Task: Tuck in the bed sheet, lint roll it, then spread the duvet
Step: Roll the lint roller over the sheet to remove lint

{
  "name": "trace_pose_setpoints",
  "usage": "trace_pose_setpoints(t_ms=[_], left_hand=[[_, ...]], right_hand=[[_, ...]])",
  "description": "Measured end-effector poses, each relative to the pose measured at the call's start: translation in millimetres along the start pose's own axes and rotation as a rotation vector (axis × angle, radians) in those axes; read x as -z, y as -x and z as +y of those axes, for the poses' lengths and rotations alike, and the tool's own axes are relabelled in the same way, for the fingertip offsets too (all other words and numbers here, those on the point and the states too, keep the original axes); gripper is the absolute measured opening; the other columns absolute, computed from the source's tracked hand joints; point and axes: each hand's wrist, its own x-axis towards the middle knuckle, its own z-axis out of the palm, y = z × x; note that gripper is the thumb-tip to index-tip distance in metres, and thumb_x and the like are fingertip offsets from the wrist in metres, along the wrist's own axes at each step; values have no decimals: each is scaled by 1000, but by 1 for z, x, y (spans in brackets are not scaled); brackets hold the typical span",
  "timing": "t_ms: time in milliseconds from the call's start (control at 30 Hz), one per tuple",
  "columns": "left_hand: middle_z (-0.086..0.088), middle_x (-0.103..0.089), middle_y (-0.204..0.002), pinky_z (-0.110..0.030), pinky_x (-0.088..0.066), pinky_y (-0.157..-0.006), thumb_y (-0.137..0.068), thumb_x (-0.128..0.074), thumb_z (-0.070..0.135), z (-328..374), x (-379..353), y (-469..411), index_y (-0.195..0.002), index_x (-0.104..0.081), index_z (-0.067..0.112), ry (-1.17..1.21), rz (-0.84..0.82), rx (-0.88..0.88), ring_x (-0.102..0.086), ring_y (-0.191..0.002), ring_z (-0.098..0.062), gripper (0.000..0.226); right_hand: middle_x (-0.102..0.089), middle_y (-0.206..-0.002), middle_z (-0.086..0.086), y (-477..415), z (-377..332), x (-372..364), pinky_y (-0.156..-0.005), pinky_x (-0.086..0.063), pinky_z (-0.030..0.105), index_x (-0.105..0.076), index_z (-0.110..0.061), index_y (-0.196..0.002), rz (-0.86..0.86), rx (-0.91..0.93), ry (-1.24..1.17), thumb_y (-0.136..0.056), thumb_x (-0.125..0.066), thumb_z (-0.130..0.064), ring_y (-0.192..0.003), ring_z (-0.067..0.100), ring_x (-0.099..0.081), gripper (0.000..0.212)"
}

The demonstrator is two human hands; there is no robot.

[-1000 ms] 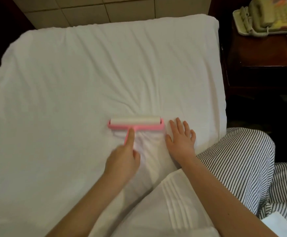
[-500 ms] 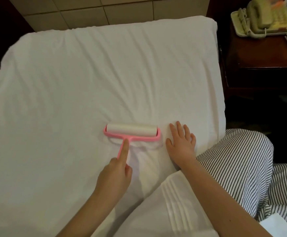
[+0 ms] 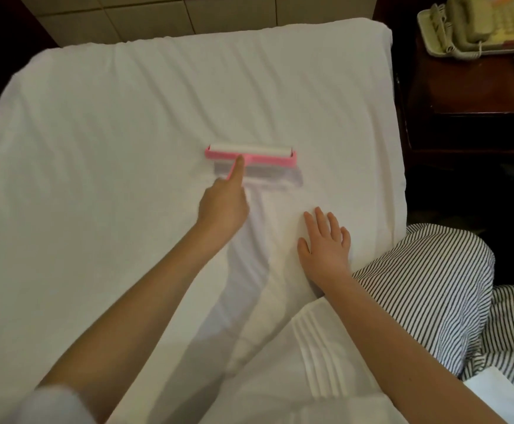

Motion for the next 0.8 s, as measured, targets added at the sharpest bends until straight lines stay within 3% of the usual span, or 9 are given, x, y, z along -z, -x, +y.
trace_pose_setpoints(t_ms=[100,233,333,433,567,733,800], left_hand=[[-13,-52,-102,-34,-39,-70,-98,-35,20,-33,12,79,-150,1,31,-80,25,14,-58,-91,-36,64],[-1,-41,-87,-27,-37,-65,-100,-30,26,-66,-4,143,-147,13,37,-268,-156,131,-60,-85,-23,64],[-5,-51,-95,-31,-42,-68,-101,-30,23,-64,-19,129,-148,15,31,-315,-158,136,-61,-86,-25,65],[-21,-57,-106,-38,-45,-76,-101,-32,27,-64,-26,64,-150,7,27,-109,-54,85,-60,-95,-37,63],[-20,-53,-83,-35,-39,-69,-99,-37,27,-52,-17,7,-151,-1,28,62,-3,19,-58,-89,-39,63],[-16,-60,-93,-34,-41,-68,-99,-35,33,-61,-13,87,-150,2,31,-75,-74,54,-59,-86,-35,63],[-4,-51,-79,-29,-36,-59,-99,-30,33,-68,-5,134,-149,5,35,-156,-173,60,-53,-71,-22,61]], right_hand=[[4,-159,-1,-1,-8,-4,-114,7,38,-9,-21,-151,30,106,41,-98,-19,-33,-145,19,8,55],[-1,-159,0,3,-21,-17,-108,17,33,-16,-16,-150,10,275,124,-82,5,-41,-146,23,3,76],[4,-159,0,7,-24,-20,-108,18,34,-12,-16,-151,-9,240,169,-84,4,-38,-146,23,7,72],[11,-158,-1,9,-24,-14,-112,15,37,-5,-20,-151,-43,188,180,-97,-5,-37,-145,22,13,57],[11,-158,-2,11,-21,-11,-114,11,38,-3,-21,-151,-62,183,172,-102,-22,-32,-145,20,13,54],[11,-158,-2,7,-22,-15,-114,10,37,-2,-20,-151,-72,183,164,-100,-13,-36,-145,19,11,55],[11,-158,-1,6,-25,-17,-114,9,37,0,-18,-151,-76,190,195,-98,-10,-36,-145,21,11,58]])
